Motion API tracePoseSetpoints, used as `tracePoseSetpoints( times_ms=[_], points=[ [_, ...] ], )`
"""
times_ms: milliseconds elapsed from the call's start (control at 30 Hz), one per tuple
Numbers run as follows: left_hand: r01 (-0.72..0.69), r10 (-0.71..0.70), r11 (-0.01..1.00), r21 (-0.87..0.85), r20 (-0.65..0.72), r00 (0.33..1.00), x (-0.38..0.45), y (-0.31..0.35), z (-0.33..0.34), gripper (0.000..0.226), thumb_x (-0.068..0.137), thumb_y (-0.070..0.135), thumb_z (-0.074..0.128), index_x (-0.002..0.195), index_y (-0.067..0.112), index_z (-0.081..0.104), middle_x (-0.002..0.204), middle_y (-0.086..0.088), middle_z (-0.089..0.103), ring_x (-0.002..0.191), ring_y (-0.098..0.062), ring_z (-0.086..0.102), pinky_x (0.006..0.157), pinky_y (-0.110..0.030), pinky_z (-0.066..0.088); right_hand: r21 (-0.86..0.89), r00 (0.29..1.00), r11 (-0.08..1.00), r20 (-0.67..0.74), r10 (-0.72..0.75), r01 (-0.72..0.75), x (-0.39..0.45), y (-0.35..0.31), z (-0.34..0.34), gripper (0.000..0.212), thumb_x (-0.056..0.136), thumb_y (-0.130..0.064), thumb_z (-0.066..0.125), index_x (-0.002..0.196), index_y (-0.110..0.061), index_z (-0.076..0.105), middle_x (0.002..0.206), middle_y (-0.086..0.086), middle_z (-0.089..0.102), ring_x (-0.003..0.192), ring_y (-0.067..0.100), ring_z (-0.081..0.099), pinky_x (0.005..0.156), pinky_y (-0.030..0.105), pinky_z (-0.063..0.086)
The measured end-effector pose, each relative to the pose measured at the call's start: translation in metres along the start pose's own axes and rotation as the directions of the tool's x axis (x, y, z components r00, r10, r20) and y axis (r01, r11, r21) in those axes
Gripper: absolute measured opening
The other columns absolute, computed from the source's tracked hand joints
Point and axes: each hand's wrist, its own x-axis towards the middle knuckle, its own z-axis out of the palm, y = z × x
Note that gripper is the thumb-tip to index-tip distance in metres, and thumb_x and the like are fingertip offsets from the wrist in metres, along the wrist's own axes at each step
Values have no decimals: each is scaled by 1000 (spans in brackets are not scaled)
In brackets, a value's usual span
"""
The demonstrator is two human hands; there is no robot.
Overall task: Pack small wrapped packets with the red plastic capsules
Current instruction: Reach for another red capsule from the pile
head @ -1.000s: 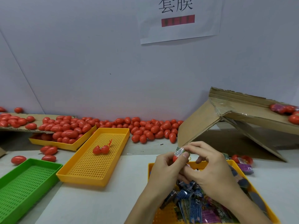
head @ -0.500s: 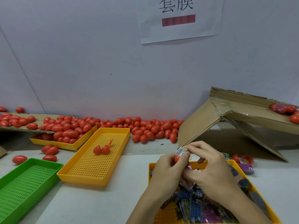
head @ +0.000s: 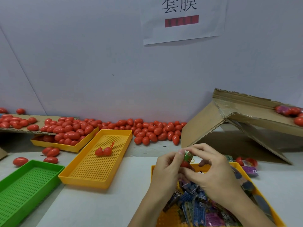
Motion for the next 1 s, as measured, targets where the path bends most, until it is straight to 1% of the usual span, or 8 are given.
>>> tracePoseSetpoints(
  times_ms=[133,300,367,500,633,733,867,1000],
  points=[
    [22,-23,1000,-8,-27,999,1,-1,2,37,98,39,49,103,10,72,84,-16,76,78,-28,74,68,-36,60,-42,998,999,-65,-22,20,-1,0,2,53,76,-20,84,107,-54,58,107,-27,60,96,-4,57,69,9,47],
    [16,-15,1000,11,-68,998,1,-2,4,40,97,39,50,102,8,74,86,-14,77,81,-30,75,74,-43,62,-62,996,998,-84,-15,10,-2,5,5,42,76,-17,84,114,-29,72,101,-21,64,94,-2,60,63,5,44],
    [8,-7,1000,7,-87,996,1,-1,4,40,98,37,51,99,6,75,85,-16,76,80,-31,75,74,-45,62,-57,997,998,-76,-14,10,-2,6,6,42,77,-19,84,117,-27,73,102,-21,64,95,1,61,63,6,44],
    [-16,18,1000,19,-113,993,1,-2,4,43,96,40,54,91,4,77,80,-16,76,76,-32,75,70,-42,63,-41,997,999,-78,-7,4,-3,5,6,42,77,-23,82,117,-31,71,103,-25,65,97,-1,62,65,8,47],
    [-28,26,999,-15,-123,992,0,-1,4,41,95,43,54,85,10,76,78,-14,75,74,-34,74,65,-39,61,46,998,998,-59,-34,36,-2,-1,3,52,77,-20,82,114,-50,62,111,-41,62,107,-12,60,79,5,48],
    [1,-6,998,-69,-72,997,0,-1,4,42,97,42,49,95,8,75,84,-16,75,81,-33,74,71,-41,60,97,1000,995,-20,-17,19,-2,0,2,57,76,-19,85,115,-52,61,115,-42,61,108,-11,61,84,8,50],
    [34,-39,994,-108,-50,998,1,-3,3,45,98,40,48,100,3,73,88,-20,75,83,-32,75,72,-37,62,55,999,998,-32,-21,23,-3,1,3,58,75,-18,85,117,-48,60,104,-57,52,106,-19,57,83,1,46],
    [45,-52,988,-150,-43,998,1,-4,3,41,101,37,48,98,7,76,90,-22,75,91,-33,75,75,-37,62,70,998,997,-52,-33,37,-3,-1,4,61,73,-15,86,107,-56,57,94,-57,55,97,-22,59,74,-3,43]
  ],
)
